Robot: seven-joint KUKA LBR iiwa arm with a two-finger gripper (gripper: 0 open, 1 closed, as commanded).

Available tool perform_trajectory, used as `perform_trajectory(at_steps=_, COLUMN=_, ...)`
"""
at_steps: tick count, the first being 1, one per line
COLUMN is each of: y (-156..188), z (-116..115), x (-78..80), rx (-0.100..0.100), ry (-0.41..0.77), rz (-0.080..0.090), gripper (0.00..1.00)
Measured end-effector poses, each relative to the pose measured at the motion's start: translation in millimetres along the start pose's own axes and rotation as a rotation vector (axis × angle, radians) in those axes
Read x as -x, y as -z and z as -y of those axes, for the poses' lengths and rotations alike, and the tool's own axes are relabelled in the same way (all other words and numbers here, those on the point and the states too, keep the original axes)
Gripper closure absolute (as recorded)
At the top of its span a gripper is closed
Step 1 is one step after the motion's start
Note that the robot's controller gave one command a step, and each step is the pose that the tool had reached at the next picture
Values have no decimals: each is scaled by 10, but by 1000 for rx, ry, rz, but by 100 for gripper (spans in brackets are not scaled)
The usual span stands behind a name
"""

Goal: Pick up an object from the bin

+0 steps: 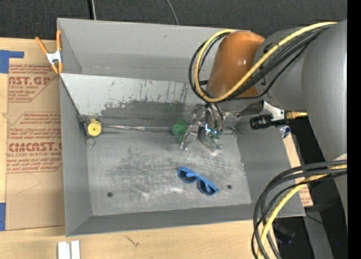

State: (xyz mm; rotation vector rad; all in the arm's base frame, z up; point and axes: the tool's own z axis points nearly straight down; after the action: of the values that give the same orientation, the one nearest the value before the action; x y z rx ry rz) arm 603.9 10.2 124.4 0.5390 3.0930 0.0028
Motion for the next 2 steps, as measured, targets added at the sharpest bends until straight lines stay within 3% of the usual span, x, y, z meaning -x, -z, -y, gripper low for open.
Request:
perform_trajectory(at_steps=1, y=402, z=-15, x=9, rx=1, ry=1, rz=3, gripper=100)
perform_trajectory(at_steps=2, y=429, z=-25, x=10, rx=0, ry=3, rz=0, gripper=100)
